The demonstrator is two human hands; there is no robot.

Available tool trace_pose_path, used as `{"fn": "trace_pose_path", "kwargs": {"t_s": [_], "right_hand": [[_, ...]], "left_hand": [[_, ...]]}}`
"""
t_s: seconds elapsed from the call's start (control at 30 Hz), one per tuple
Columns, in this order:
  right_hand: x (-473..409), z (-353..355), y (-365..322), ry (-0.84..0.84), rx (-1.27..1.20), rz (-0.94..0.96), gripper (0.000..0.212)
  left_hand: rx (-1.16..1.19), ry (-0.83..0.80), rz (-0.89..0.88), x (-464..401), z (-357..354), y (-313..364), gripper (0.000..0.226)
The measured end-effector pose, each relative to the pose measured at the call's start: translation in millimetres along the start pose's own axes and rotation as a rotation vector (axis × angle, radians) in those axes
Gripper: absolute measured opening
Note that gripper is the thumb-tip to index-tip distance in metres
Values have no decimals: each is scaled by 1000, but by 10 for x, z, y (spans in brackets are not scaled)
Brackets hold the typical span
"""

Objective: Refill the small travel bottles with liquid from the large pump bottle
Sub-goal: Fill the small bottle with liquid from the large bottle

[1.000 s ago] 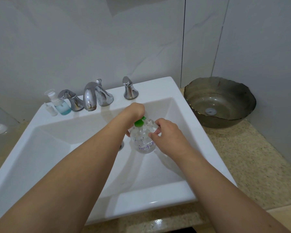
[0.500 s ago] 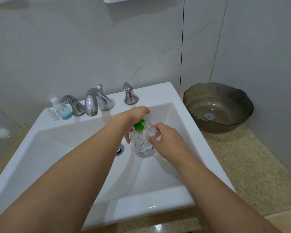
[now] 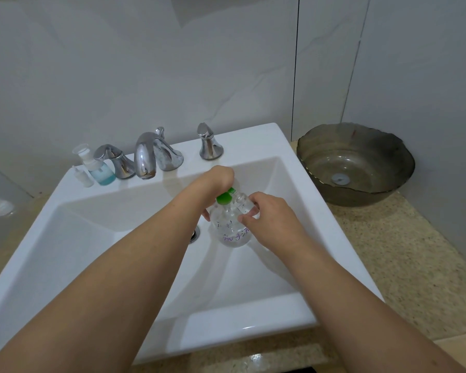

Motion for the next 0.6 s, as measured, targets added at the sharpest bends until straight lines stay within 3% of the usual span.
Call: {"fn": "trace_pose_path", "kwargs": {"t_s": [0.13,0.37,0.6], "right_hand": [[6,-10,18,-4,-24,-18,21],[19,-6,4,-15,-56,-24,21],[1,-3,-3,-5,-40,-13,20]], "left_hand": [[14,-33,-9,-14,-19,-20,45],[5,-196,53,66,-14,-61,82],[9,-96,33,125,-35,14,55]]}}
Point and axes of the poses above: each hand's wrist, its own x-axis away from the middle knuckle, its own z-axis out of the back of the hand, y = z × x, the point moved 8 cm from there along -x, towards the middle knuckle, and after that the axes turned 12 degrees about z, right-handed, at the moved point
